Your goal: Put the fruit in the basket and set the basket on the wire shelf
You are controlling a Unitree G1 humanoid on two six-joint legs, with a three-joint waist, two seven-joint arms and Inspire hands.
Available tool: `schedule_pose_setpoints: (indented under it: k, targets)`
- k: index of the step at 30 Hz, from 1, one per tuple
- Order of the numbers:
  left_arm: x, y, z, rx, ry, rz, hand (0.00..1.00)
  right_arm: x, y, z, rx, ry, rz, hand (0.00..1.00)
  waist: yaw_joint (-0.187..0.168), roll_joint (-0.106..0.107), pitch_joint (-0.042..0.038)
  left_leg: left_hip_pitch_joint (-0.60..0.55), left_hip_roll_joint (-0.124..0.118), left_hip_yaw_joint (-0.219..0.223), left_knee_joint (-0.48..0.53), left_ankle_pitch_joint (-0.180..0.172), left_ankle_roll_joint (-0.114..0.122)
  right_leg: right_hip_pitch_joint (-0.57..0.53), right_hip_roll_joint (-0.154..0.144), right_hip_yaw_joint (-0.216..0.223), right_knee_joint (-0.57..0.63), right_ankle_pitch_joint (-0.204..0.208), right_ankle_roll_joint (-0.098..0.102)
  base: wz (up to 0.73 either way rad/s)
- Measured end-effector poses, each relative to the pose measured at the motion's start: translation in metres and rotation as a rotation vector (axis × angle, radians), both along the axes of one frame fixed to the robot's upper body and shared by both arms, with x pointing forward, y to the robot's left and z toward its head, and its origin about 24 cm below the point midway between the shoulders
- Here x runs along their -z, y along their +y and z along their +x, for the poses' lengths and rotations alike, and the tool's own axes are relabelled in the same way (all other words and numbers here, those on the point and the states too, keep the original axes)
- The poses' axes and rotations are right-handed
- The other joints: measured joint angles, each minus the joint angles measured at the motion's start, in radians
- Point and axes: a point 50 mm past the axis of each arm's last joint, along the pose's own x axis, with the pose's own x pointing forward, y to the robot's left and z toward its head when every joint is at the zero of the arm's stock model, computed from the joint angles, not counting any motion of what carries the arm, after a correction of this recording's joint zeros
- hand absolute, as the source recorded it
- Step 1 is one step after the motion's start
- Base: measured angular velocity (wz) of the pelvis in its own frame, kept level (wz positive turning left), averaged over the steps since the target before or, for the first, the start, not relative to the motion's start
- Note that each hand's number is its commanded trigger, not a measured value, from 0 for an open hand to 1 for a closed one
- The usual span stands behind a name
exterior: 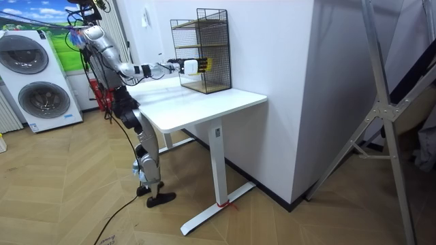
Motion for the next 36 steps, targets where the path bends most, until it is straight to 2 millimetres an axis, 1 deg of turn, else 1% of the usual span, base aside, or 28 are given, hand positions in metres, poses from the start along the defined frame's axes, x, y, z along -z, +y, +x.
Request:
schedule_pose_setpoints:
  k: [2, 4, 6, 9, 10, 14, 16, 19, 21, 24, 29, 36]
  targets:
    - [-0.005, 0.002, 0.005, -0.014, 0.019, -0.037, 0.00, -0.004, 0.002, 0.008, -0.007, 0.020, 0.003, 0.00, -0.003, 0.000, 0.0000, -0.003, 0.000, 0.001, -0.002, 0.003, -0.001, -0.006, -0.001, 0.001, 0.000, 0.001, -0.002, 0.00]
    - [-0.014, 0.002, 0.015, -0.028, 0.020, -0.073, 0.00, -0.012, 0.004, 0.018, -0.010, 0.017, -0.005, 0.00, -0.004, 0.001, -0.0005, -0.002, 0.001, 0.001, -0.003, 0.004, -0.002, -0.005, -0.002, 0.000, -0.001, 0.002, -0.003, 0.00]
    - [-0.017, 0.003, 0.024, -0.042, 0.036, -0.095, 0.00, -0.016, 0.005, 0.027, -0.006, 0.025, 0.001, 0.00, -0.004, 0.002, -0.0011, -0.001, 0.002, 0.001, -0.003, 0.004, -0.002, -0.003, -0.002, 0.000, -0.002, 0.002, -0.003, 0.00]
    - [-0.014, 0.005, 0.031, -0.055, 0.103, -0.156, 0.00, -0.024, 0.002, 0.036, 0.011, 0.052, 0.041, 0.00, -0.001, 0.010, -0.0059, -0.005, 0.003, 0.000, -0.004, 0.004, -0.002, -0.001, 0.000, -0.002, -0.016, 0.008, -0.004, 0.00]
    - [-0.011, 0.007, 0.032, -0.059, 0.131, -0.164, 0.00, -0.025, 0.001, 0.039, 0.017, 0.058, 0.046, 0.00, -0.001, 0.012, -0.0053, -0.006, 0.003, 0.000, -0.004, 0.004, -0.002, -0.002, 0.000, -0.003, -0.017, 0.009, -0.004, 0.00]
    - [-0.002, 0.012, 0.032, -0.076, 0.211, -0.155, 0.00, -0.016, -0.003, 0.042, 0.046, 0.133, 0.048, 0.00, 0.001, 0.017, -0.0086, -0.007, 0.004, -0.001, -0.001, 0.004, -0.003, -0.002, 0.000, -0.003, -0.017, 0.009, -0.005, 0.00]
    - [0.003, 0.017, 0.031, -0.083, 0.245, -0.146, 0.00, -0.008, -0.010, 0.041, 0.078, 0.182, 0.075, 0.00, 0.005, 0.025, -0.0138, -0.006, 0.004, -0.001, -0.001, 0.004, -0.003, -0.001, 0.000, 0.000, -0.016, 0.009, -0.005, 0.00]
    - [0.003, 0.020, 0.032, -0.095, 0.258, -0.156, 0.00, 0.000, -0.014, 0.041, 0.094, 0.235, 0.104, 0.00, 0.011, 0.034, -0.0190, -0.003, 0.004, -0.001, -0.003, 0.005, -0.003, 0.002, 0.000, 0.000, -0.016, 0.009, -0.005, 0.00]
    - [0.002, 0.020, 0.035, -0.096, 0.263, -0.157, 0.00, 0.002, -0.015, 0.041, 0.104, 0.248, 0.119, 0.00, 0.019, 0.035, -0.0194, -0.001, 0.004, -0.001, -0.003, 0.005, -0.004, 0.004, 0.001, 0.000, -0.016, 0.009, -0.005, 0.00]
    - [0.001, 0.022, 0.039, -0.109, 0.275, -0.165, 0.00, 0.004, -0.015, 0.041, 0.101, 0.261, 0.121, 0.00, 0.019, 0.035, -0.0189, 0.002, 0.004, -0.004, -0.004, 0.005, -0.004, 0.009, 0.000, -0.007, -0.017, 0.009, -0.005, 0.03]
    - [0.017, 0.020, 0.037, -0.122, 0.358, -0.158, 0.00, 0.023, -0.014, 0.036, 0.108, 0.356, 0.123, 0.00, 0.018, 0.035, -0.0174, 0.010, 0.004, -0.012, -0.010, 0.007, -0.007, 0.029, 0.000, -0.020, -0.032, 0.011, -0.007, 0.05]
    - [0.019, 0.019, 0.036, -0.126, 0.377, -0.153, 0.00, 0.025, -0.012, 0.035, 0.090, 0.370, 0.115, 0.00, 0.019, 0.033, -0.0157, -0.002, 0.004, -0.015, -0.016, 0.013, -0.010, 0.010, 0.000, -0.023, -0.033, 0.012, -0.009, 0.01]
